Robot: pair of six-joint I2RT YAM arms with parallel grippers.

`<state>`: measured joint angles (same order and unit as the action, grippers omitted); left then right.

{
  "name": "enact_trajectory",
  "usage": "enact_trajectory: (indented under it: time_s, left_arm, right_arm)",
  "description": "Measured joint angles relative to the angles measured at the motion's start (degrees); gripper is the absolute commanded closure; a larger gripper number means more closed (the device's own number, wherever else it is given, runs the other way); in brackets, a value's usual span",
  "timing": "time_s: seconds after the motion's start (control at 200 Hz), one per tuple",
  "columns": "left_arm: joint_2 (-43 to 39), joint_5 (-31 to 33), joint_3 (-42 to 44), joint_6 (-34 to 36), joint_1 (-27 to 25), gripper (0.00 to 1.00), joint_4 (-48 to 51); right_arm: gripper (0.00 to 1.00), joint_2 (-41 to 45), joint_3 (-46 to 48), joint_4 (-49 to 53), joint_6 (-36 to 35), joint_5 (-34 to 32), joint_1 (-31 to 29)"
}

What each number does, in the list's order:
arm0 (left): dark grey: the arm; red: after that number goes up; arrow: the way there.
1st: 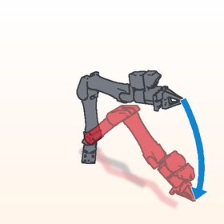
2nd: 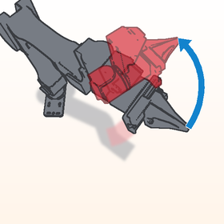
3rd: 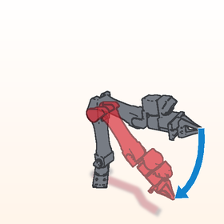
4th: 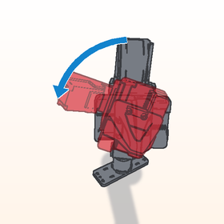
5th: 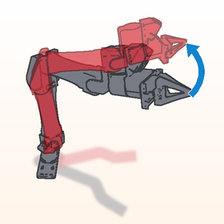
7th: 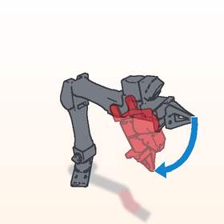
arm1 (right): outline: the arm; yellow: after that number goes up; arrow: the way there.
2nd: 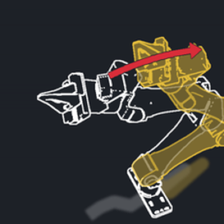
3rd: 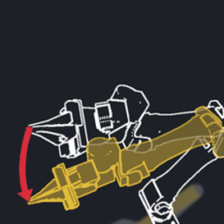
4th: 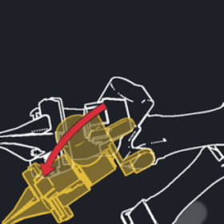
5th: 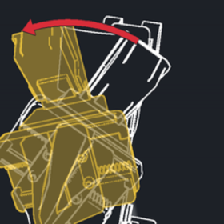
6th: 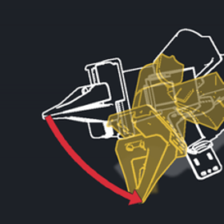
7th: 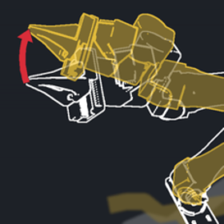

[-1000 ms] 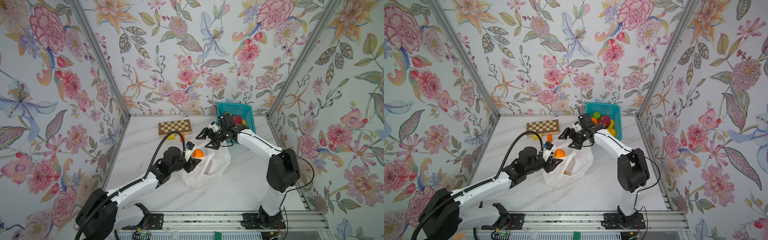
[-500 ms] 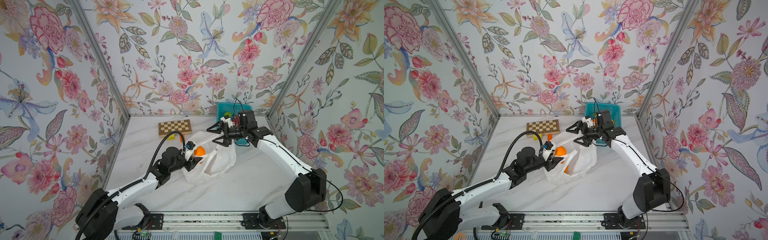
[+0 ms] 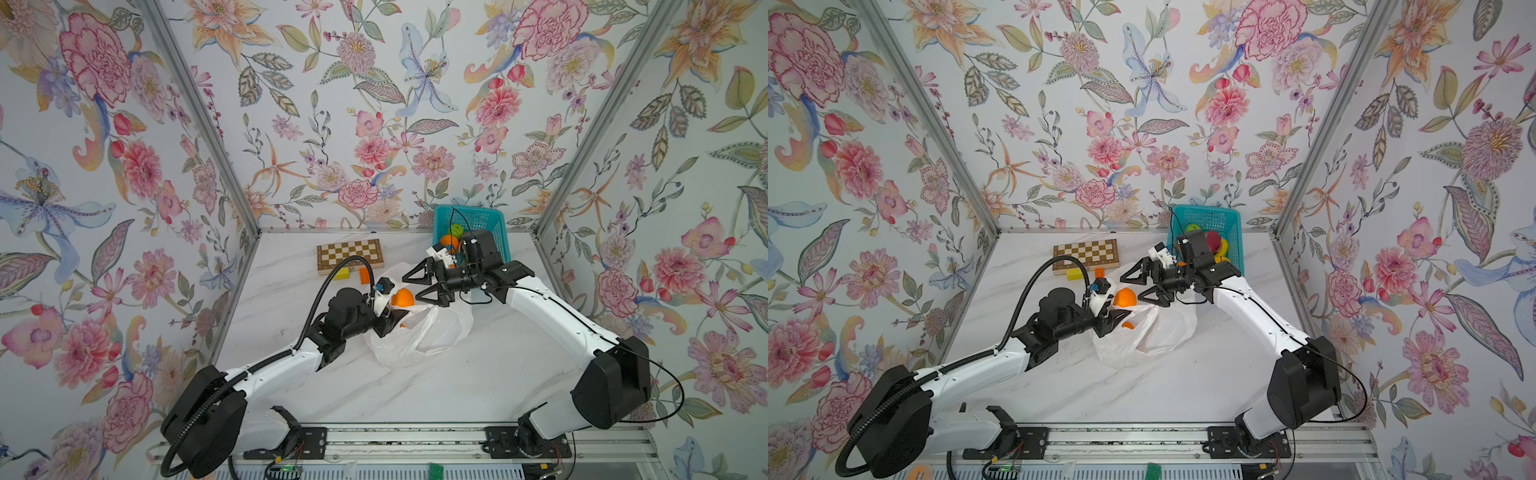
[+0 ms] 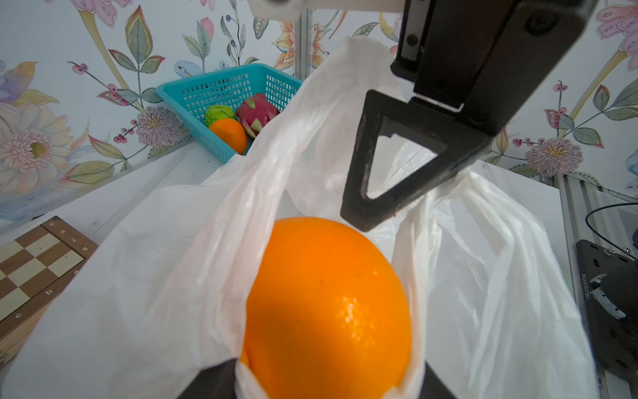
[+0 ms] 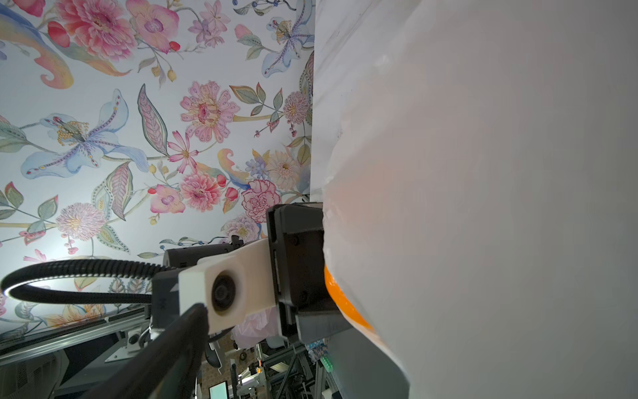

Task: Untie the knot of the plastic bag and take out the fruit
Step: 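Move the right gripper toward the orange held by the left gripper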

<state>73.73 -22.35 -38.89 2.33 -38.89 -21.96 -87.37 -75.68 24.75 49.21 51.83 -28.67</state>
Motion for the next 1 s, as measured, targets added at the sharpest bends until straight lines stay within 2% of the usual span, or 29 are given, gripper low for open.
enact_trajectory:
  time_s: [0.17, 0.24, 0.375, 0.61, 0.761, 0.851, 0.951, 1.001]
  left_arm:
    - [0.0, -0.3, -0.3, 0.0, 0.3, 0.6, 0.3]
    - [0.0, -0.4, -0.3, 0.0, 0.3, 0.6, 0.3]
    - [0.4, -0.5, -0.3, 0.0, 0.3, 0.61, 1.1]
    - [0.9, -1.5, -0.9, -0.2, 0.3, 0.61, 0.9]
    - [0.9, -1.5, -1.1, -0.2, 0.3, 0.61, 1.1]
    - [0.9, -1.5, -1.3, -0.2, 0.4, 0.6, 1.2]
    - [0.9, -1.4, -1.3, -0.1, 0.4, 0.58, 1.3]
    - [0.9, -1.4, -1.3, 0.0, 0.4, 0.55, 1.4]
  right_arm:
    - [0.23, -0.1, 0.0, 0.3, -1.0, -2.3, -0.3]
    - [0.23, -0.2, 0.0, 0.5, -1.0, -2.9, -0.5]
    - [0.15, -1.2, -0.2, 2.3, -2.6, -4.2, -1.3]
    - [0.23, -4.2, -1.4, 7.0, -5.2, -8.7, -2.6]
    - [0.3, -5.2, -2.8, 6.9, -5.6, -9.0, -4.6]
    - [0.38, -5.2, -2.8, 6.7, -6.0, -9.6, -5.3]
    - [0.51, -5.3, -2.8, 6.5, -5.9, -10.0, -5.4]
    - [0.53, -5.3, -2.8, 6.4, -5.8, -10.2, -5.4]
